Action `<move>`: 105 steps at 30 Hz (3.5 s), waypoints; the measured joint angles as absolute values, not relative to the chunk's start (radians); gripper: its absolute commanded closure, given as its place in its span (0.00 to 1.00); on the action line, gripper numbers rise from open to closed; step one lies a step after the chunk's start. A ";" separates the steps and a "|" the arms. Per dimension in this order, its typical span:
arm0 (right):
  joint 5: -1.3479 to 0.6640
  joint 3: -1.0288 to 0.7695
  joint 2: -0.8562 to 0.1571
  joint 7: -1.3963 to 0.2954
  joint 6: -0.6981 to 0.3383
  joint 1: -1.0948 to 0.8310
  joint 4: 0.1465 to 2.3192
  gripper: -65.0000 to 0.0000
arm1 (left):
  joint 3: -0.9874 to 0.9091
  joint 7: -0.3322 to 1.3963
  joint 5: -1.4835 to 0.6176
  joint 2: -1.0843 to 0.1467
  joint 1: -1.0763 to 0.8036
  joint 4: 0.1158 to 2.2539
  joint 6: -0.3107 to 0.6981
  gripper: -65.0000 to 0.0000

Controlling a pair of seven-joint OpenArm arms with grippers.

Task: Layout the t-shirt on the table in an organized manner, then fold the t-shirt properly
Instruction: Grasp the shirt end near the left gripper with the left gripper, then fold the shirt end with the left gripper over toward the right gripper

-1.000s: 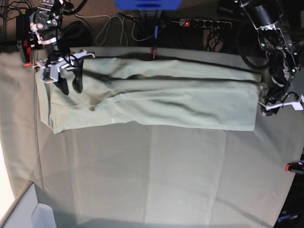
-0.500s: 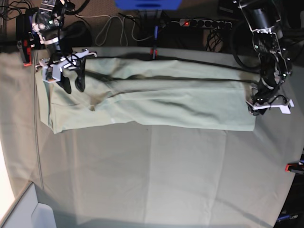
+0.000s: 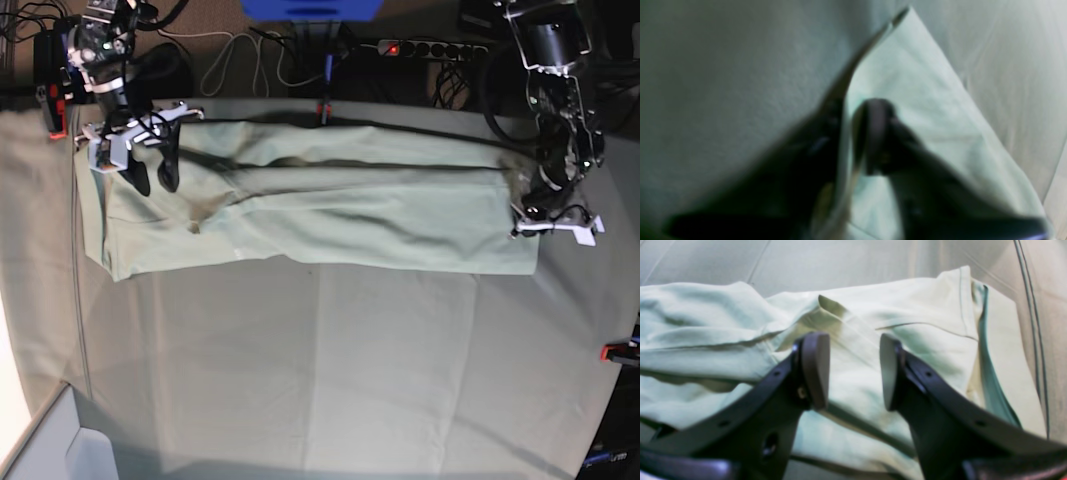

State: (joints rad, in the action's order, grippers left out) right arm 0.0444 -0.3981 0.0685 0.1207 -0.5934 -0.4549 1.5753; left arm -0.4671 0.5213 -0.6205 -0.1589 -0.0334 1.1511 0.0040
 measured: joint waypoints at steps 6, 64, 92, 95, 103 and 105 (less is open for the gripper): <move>0.044 -0.398 0.069 0.121 -0.593 -0.455 1.575 0.61 | -0.463 0.544 -0.622 -0.157 -0.036 1.172 -0.003 1.00; 0.044 -0.497 0.030 0.124 -0.594 -0.402 1.576 0.61 | 0.431 0.446 -0.080 0.107 -0.056 1.345 -0.019 1.00; 0.044 -0.495 0.030 0.125 -0.594 -0.406 1.575 0.61 | 0.539 0.443 -0.081 0.068 -0.086 1.493 -0.023 0.52; 0.046 -0.495 0.030 0.123 -0.594 -0.406 1.575 0.61 | 0.505 0.439 -0.094 0.026 -0.119 1.616 -0.001 0.58; 0.044 -0.490 0.033 0.124 -0.594 -0.403 1.576 0.61 | 0.354 0.491 -0.086 -0.043 -0.143 1.560 -0.006 0.60; 0.044 -0.491 0.033 0.125 -0.593 -0.402 1.576 0.61 | 0.346 0.521 -0.081 -0.045 -0.149 1.505 -0.010 0.60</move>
State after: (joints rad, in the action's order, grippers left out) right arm 0.0441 -0.4908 0.0330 0.1246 -0.5934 -0.4023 1.5757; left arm 0.3462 0.5213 -0.0814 -0.0452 -0.1493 1.5047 -0.0097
